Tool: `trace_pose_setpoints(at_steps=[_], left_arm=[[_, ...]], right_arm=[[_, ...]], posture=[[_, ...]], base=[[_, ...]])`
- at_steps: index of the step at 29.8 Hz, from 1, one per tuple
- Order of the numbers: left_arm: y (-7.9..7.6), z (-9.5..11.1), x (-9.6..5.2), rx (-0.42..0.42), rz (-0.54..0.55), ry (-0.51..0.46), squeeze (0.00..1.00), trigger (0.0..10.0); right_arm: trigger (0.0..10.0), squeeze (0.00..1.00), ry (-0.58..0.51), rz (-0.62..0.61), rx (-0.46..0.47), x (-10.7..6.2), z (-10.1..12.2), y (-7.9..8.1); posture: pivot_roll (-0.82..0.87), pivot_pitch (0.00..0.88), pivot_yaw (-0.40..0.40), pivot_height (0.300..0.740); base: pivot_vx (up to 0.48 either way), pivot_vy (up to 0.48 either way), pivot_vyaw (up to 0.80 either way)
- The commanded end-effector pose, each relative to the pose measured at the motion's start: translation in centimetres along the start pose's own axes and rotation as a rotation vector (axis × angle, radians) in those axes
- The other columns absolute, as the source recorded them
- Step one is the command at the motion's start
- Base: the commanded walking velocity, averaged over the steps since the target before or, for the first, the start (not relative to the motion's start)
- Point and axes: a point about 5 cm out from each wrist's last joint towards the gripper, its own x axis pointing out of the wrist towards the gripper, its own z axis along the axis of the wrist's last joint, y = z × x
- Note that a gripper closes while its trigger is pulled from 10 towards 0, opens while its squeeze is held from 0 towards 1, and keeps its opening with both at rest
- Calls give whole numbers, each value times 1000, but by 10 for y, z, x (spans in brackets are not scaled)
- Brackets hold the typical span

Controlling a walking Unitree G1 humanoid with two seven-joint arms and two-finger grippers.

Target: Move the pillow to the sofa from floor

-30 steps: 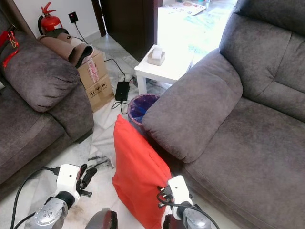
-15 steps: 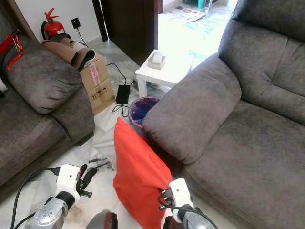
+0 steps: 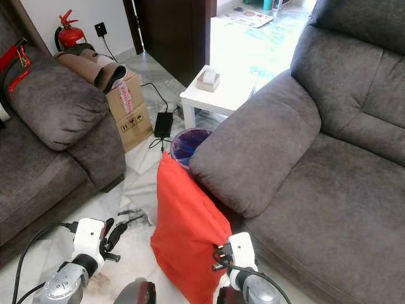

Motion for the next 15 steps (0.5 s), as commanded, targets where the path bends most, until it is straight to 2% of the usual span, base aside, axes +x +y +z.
trace_pose_setpoints(at_steps=[1, 8, 12, 15], left_arm=[[4, -5, -4, 3, 14, 19, 0, 10000], [6, -2, -1, 2, 13, 14, 0, 10000], [6, 1, 1, 3, 1, 5, 0, 10000], [6, 2, 2, 4, -19, 5, 0, 10000]], right_arm=[[10000, 0, -60, 2, 7, 2, 10, -1], [10000, 0, -72, 86, -20, 5, 18, 3], [10000, 0, -81, 206, -38, 6, 21, 11], [10000, 0, -78, 285, -60, 5, 22, 15]], posture=[[109, 178, 28, 679], [108, 174, 30, 714], [108, 171, 32, 739], [109, 167, 33, 740]], base=[[0, 0, 0], [0, 0, 0], [0, 0, 0], [0, 0, 0]])
